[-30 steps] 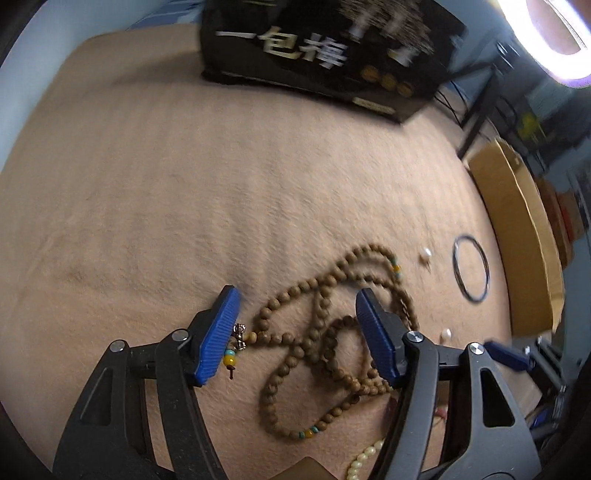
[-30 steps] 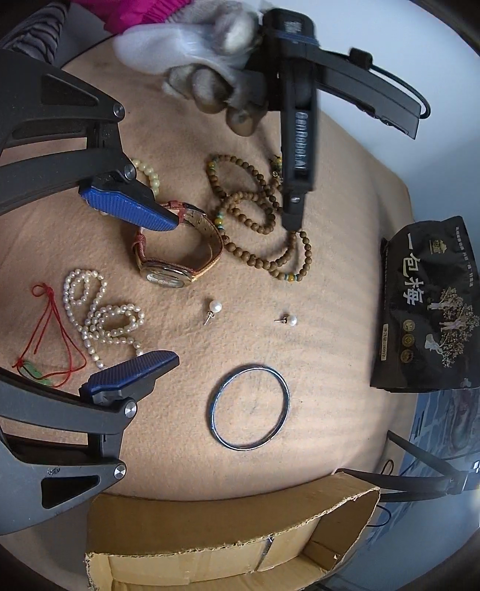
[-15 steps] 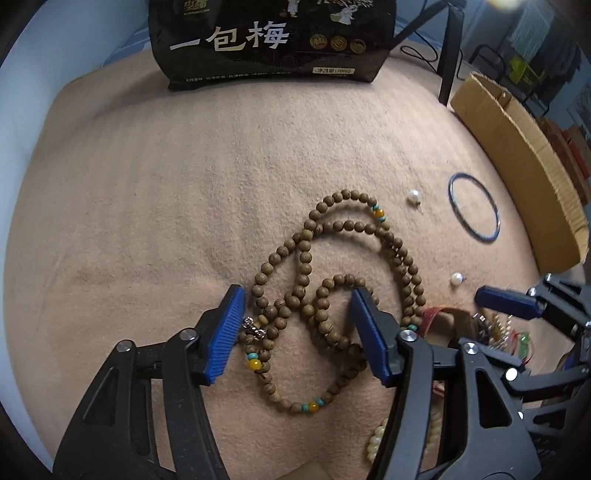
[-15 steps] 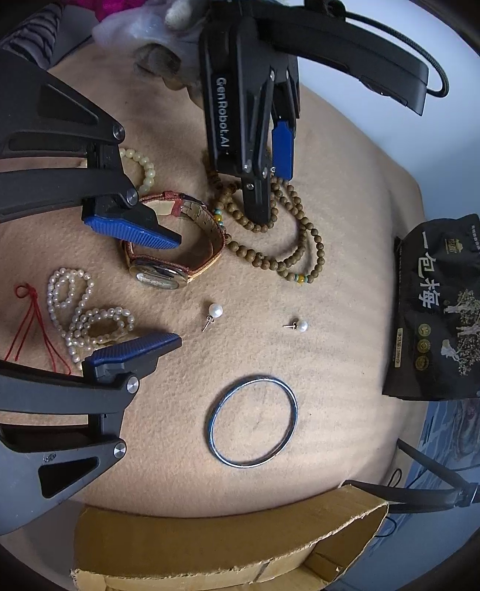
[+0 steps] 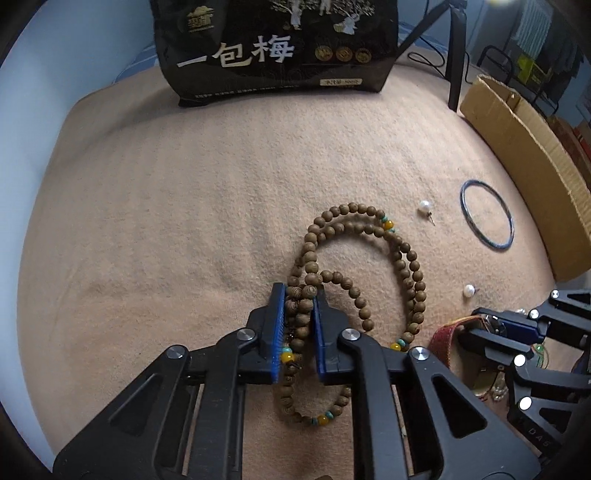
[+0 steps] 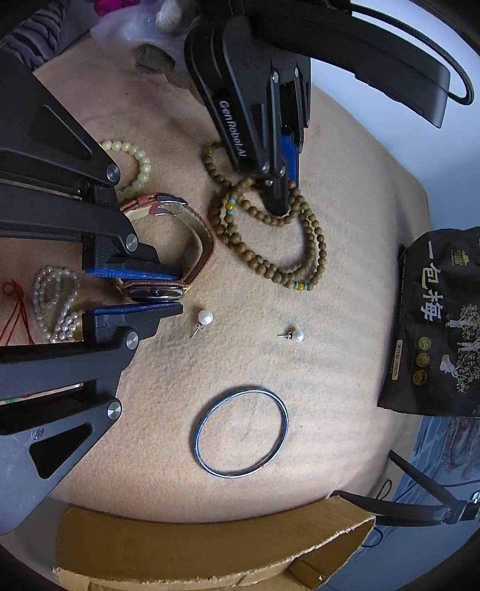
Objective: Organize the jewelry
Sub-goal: 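Grasp the brown bead mala with the left tool while the right tool grasps the brown-strap watch, then carry the mala and watch into the cardboard box and open both tools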
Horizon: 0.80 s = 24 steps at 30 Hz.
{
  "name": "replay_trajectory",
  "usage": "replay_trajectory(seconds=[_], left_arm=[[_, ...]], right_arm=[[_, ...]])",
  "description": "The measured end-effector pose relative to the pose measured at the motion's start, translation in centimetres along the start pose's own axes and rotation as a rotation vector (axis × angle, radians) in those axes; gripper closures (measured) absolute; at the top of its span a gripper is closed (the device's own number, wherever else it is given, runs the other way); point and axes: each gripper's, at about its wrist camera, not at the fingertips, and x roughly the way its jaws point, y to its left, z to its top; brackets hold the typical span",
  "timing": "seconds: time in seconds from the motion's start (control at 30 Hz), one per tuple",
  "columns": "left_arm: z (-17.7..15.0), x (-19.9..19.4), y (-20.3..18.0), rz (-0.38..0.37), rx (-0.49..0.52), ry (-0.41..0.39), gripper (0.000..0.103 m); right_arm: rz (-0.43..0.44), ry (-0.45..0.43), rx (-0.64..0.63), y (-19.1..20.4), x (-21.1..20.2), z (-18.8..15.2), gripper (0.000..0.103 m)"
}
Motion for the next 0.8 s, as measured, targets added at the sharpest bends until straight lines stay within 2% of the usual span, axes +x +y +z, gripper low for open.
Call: replay_trajectory(seconds=[0.2,0.5,0.8], left_arm=[[0.3,-1.4,1.2,-0.005,-0.048,-0.040,0.092],[0.2,-5.7,2.5,-0.048,-0.101,-0.132,0.092],[0.7,-11.2,0.7,-0.099,-0.104,-0.245,0.092]], right_arm=[[-0.001,-0.033,-0.002,-0.1,-1.6,-0.6,0.094],[-0.022,-0.142,-0.009,-1.0,-6.4,-0.6,0.094],[-0.049,-0.246,0.012,-3.7,-12.5,-1.1,0.094]])
